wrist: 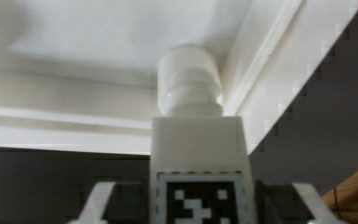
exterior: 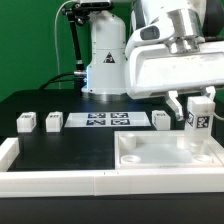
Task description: Assemble square table
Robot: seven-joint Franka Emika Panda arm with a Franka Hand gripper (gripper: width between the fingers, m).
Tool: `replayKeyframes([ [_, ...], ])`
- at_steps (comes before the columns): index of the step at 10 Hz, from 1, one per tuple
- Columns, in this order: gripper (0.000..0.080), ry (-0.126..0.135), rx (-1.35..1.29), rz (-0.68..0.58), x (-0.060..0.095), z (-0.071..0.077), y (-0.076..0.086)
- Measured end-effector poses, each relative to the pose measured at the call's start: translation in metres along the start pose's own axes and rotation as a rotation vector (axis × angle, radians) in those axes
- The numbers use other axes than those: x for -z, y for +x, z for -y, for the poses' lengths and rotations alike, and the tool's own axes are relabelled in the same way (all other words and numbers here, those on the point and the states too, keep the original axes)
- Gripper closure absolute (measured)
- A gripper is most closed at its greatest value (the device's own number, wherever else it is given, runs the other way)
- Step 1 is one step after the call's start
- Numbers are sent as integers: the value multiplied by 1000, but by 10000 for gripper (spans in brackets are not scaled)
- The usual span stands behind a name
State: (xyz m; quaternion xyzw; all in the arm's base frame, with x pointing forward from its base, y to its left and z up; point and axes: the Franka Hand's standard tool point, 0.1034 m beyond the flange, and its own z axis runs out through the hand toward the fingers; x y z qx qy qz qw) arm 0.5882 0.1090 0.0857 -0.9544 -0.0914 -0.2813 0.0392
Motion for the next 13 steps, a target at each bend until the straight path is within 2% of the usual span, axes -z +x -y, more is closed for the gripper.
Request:
replayKeyframes([
  [2,512,-2,-8,-7,-8,-5,7],
  [5,511,2,-6,-11,-11,-1,9],
  [8,511,8,0,1,-17,5,0],
  [13,511,3,-3,-14,-20,7,-4],
])
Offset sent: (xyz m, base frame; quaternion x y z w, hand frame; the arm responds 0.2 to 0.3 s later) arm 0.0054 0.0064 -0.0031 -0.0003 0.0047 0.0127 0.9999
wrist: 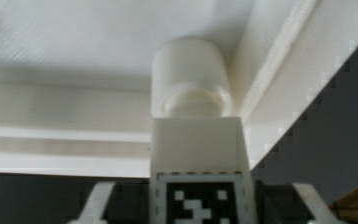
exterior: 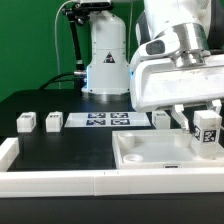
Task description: Assemble square table
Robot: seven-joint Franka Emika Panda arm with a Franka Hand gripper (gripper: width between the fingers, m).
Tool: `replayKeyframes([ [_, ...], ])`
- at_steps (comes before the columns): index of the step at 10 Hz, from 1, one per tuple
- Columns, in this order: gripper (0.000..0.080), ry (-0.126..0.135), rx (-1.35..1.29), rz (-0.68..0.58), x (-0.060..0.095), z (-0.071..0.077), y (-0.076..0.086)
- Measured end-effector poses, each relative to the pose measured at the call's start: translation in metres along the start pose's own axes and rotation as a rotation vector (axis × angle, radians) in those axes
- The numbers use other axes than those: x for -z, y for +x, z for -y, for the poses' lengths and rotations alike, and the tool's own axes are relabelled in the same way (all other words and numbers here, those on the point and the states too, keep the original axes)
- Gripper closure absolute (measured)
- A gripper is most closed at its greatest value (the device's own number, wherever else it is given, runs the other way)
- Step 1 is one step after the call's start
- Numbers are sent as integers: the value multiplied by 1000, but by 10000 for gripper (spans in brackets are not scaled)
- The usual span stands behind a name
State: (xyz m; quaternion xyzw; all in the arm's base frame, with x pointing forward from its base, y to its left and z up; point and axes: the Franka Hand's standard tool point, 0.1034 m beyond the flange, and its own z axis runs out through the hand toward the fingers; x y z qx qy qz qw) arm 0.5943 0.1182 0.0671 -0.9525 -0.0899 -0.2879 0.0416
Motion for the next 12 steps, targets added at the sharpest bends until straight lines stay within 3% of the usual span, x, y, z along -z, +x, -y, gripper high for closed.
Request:
replayKeyframes([
  [3,511,4,-5,26,-1,0,-2],
  [4,247,4,-5,28,-1,0,-2],
  [5,247,4,-5,28,-1,0,-2],
  [6,172,5,-5,29,-1,0,-2],
  [10,151,6,-6,33,-1,1,-2],
  [12,150,14,-2,50,13,4,11],
])
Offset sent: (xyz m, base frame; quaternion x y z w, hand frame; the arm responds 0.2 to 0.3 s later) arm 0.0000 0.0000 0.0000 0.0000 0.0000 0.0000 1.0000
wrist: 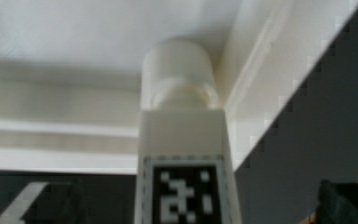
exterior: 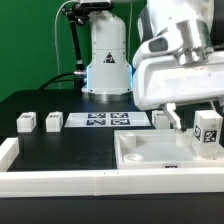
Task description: Assemble square table
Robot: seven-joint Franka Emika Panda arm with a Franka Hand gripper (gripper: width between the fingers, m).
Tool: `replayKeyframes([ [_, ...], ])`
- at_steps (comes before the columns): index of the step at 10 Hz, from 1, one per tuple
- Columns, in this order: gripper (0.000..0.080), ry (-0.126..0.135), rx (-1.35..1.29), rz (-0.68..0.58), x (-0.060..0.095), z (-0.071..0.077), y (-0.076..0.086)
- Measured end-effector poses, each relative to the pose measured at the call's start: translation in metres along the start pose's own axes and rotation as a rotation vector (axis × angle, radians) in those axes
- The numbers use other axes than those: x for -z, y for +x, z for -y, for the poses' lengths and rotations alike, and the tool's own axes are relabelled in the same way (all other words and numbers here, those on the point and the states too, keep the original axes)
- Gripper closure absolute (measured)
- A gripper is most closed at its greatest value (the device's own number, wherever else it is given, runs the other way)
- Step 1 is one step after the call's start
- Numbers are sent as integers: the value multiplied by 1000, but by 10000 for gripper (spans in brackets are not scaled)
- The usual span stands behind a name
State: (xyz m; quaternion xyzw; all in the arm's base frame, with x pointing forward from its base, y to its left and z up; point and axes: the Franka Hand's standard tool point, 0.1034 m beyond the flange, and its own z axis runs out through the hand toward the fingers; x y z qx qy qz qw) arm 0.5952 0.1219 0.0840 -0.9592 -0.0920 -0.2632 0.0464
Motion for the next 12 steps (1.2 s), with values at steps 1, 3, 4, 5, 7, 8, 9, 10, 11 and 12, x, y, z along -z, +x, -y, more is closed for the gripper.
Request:
replayKeyframes([
  [1,150,1,1,2,5,0,5],
  [3,150,10,3,34,6,2,4],
  [4,150,9,3,29,6,2,5],
  [5,150,11,3,37,5,3,4],
  [7,150,49,-3,211,3,5,1],
  [8,150,53,-7,239,3,2,4],
  [9,150,72,-11,327,4,3,-1],
  [10,150,89,-15,394,5,2,3],
  [11,150,93,-21,414,5,-2,8],
  [12,150,103,-27,452,6,1,5],
])
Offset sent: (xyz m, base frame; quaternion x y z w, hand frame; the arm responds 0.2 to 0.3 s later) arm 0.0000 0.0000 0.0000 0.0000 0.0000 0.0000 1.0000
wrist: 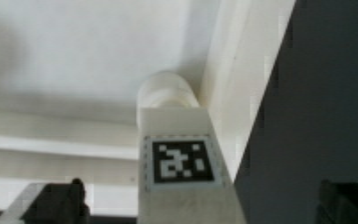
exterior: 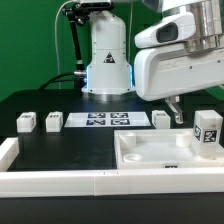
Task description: Assemble square table
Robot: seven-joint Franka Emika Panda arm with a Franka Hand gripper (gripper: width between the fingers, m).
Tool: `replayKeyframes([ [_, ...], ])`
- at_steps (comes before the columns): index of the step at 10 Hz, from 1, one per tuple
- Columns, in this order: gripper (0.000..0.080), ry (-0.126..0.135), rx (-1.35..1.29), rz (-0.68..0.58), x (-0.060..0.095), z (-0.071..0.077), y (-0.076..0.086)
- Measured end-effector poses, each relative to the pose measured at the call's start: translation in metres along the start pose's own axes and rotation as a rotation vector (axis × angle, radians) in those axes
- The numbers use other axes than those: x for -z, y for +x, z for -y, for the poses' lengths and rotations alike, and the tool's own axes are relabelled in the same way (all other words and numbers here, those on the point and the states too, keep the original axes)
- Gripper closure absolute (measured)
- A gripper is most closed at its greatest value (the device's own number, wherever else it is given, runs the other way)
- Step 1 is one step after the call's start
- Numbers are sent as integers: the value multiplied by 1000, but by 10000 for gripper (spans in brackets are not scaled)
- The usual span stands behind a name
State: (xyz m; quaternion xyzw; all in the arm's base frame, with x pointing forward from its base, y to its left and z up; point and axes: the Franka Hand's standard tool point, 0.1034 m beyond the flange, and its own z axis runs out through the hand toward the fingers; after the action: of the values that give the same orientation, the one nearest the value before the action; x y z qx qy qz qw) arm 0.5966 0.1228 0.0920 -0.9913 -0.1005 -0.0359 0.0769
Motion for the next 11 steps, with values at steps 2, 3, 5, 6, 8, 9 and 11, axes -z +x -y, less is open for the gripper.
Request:
replayKeyframes([
  [2,150,-3,-1,-12,0,-1,1],
  [3,150,-3,-1,-12,-1,-1,1],
  [5,150,-55,-46,5,-9,-12,-1],
  [6,150,-81,-63,3,-11,-15,1],
  [8,150,-117,-127,0,-16,-14,4],
  [9,150,-105,-151,20,-14,-9,3],
  [11,150,-95,-165,23,-12,-7,6],
])
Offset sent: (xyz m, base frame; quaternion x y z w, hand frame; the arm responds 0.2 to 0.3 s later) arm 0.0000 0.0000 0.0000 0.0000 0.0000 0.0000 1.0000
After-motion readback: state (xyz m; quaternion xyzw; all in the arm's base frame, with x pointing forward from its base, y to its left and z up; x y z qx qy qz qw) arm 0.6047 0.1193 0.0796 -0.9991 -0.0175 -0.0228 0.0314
